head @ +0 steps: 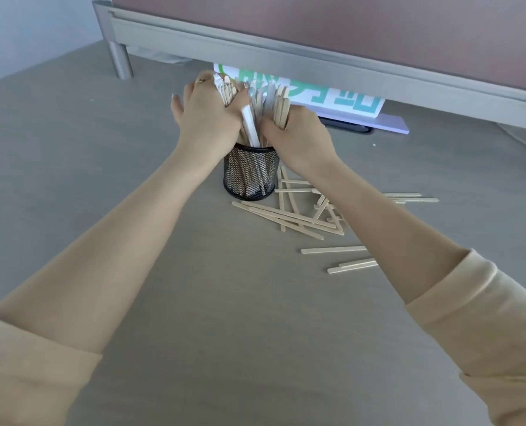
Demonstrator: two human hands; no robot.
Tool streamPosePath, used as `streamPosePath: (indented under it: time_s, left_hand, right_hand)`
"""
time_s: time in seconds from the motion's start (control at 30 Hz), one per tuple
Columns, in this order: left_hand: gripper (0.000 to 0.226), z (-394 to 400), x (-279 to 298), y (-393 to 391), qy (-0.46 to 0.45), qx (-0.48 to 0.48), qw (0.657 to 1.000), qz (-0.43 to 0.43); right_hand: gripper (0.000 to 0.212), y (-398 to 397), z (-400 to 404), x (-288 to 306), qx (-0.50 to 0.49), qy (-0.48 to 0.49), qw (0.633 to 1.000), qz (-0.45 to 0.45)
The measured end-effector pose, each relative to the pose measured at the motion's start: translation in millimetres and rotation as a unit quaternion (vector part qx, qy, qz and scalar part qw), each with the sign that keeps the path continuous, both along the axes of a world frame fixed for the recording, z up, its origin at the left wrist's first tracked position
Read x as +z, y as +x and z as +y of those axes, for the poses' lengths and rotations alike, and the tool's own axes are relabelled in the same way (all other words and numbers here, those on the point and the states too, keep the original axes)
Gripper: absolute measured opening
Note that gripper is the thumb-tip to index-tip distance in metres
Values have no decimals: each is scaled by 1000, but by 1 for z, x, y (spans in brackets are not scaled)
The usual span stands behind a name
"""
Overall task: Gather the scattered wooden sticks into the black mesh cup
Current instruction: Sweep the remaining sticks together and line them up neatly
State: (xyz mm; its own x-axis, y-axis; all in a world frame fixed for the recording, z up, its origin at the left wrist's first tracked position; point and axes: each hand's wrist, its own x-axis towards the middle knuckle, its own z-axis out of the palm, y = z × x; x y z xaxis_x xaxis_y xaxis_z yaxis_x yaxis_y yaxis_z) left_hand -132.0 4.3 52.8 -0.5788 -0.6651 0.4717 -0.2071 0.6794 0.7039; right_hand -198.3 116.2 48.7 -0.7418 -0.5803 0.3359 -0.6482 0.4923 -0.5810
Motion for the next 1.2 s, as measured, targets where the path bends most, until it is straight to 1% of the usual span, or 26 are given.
streamPosePath:
  time_s: [0.03, 0.1, 0.17, 0.23, 0.3, 0.33, 0.37, 0.4, 0.43, 0.47, 0.5, 0.53, 0.6, 0.63, 0.67, 0.73, 0.8, 0.9, 1.0, 1.1, 1.2]
  left_hand:
    - [38, 1, -1, 3, -5, -15, 1000, 16]
    - [38, 5, -6, 12, -24, -32, 997, 66]
    - [48, 12, -12, 23, -33, -34, 993, 112]
    - [49, 18, -15, 37, -51, -16, 983, 176]
    - [36, 25, -18, 49, -133, -14, 967, 218]
    - [27, 30, -20, 54, -185, -44, 956, 223]
    - [20, 35, -24, 58, -235, -95, 943, 213]
    - [16, 41, -30, 61, -279, -162, 928, 186]
    - [15, 47, -36, 63, -310, -226, 913, 137]
    - [17, 54, -42, 64, -328, -270, 902, 75]
    - [23, 62, -47, 64, -329, -290, 898, 7]
    - [30, 70, -52, 63, -308, -293, 903, -58]
    - [47, 82, -60, 57, -221, -287, 917, -169]
    - [59, 86, -64, 53, -189, -287, 915, -214]
    - [70, 88, -66, 48, -179, -287, 906, -257]
    - [84, 92, -69, 40, -190, -280, 885, -319]
    - [89, 94, -71, 38, -184, -269, 878, -350]
    - [86, 96, -73, 42, -138, -255, 884, -366]
    - [77, 94, -76, 47, -144, -236, 898, -342]
    - [69, 95, -77, 49, -111, -224, 918, -309]
    - [64, 100, -75, 48, -87, -220, 929, -284]
  right_hand:
    - [30, 0, 6, -3, 31, -23, 999, 0]
    - [21, 0, 21, -9, 92, -87, 991, -32]
    - [32, -3, 42, -19, 117, -117, 984, -62]
    - [45, -16, 64, -31, 104, -91, 988, -72]
    - [47, -33, 84, -42, 76, -20, 995, -68]
    - [45, -43, 92, -48, 62, 29, 996, -55]
    - [42, -51, 99, -52, 48, 74, 995, -41]
    - [40, -58, 105, -56, 34, 106, 993, -29]
    - [38, -63, 111, -59, 23, 124, 992, -21]
    - [38, -67, 117, -62, 14, 134, 991, -16]
    - [38, -70, 122, -63, 6, 139, 990, -13]
    - [39, -72, 126, -64, -2, 145, 989, -13]
    - [40, -73, 132, -65, -2, 161, 987, -24]
    - [41, -72, 133, -66, 8, 172, 985, -29]
    - [43, -70, 132, -67, 25, 187, 982, -27]
    - [45, -65, 127, -69, 59, 217, 974, -14]
    - [45, -61, 121, -70, 75, 228, 971, -16]
    - [46, -57, 121, -71, 84, 219, 972, -30]
    - [47, -49, 130, -73, 89, 207, 974, -38]
    - [47, -32, 139, -75, 91, 203, 975, -29]
    - [48, -15, 146, -74, 93, 196, 976, -30]
